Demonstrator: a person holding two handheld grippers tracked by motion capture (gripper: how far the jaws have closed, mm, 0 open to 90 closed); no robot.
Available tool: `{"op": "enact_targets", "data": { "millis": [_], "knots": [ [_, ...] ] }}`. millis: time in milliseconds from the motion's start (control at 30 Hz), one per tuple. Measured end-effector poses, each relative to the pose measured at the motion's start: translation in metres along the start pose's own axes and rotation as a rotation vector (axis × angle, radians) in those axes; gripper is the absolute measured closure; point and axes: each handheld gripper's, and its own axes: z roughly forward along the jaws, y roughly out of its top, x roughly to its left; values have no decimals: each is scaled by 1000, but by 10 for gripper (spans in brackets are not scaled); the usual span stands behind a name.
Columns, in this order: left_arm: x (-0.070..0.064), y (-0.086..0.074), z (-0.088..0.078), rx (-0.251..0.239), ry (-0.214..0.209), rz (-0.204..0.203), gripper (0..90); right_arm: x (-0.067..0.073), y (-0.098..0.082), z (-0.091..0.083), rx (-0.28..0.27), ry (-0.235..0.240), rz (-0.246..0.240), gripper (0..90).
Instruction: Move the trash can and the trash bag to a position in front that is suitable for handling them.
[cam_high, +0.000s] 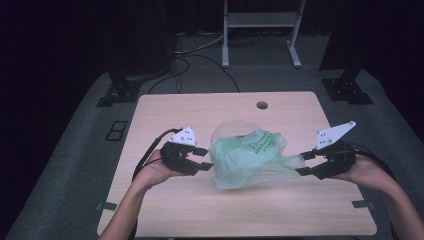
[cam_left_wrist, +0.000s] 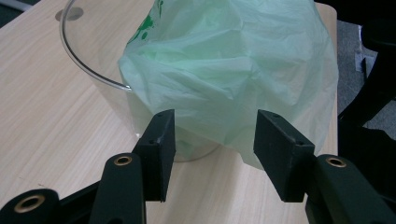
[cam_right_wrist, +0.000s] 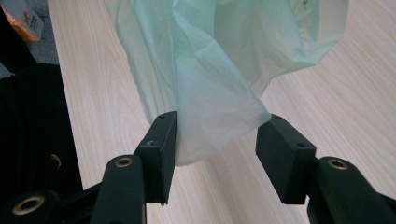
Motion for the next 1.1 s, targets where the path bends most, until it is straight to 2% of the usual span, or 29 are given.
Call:
{"op": "enact_targets", "data": {
  "millis": [367, 600, 733, 900, 1100],
  "knots": [
    [0, 0, -1, 1, -1, -1, 474, -2, -10, -13, -7, -28, 21, 468],
    [-2, 5, -1, -1, -4, 8, 470, 1, 0, -13, -45, -21, -4, 471],
    [-4, 10, -2, -7, -9, 17, 465, 6, 20, -2, -86, 21, -48, 512],
    [-7, 14, -2, -13, -16, 30, 459, 11, 40, 17, -66, 63, -91, 536],
    [-11, 18, 0, -10, -27, 44, 451, 12, 57, 33, -72, 93, -105, 545]
  ]
}}
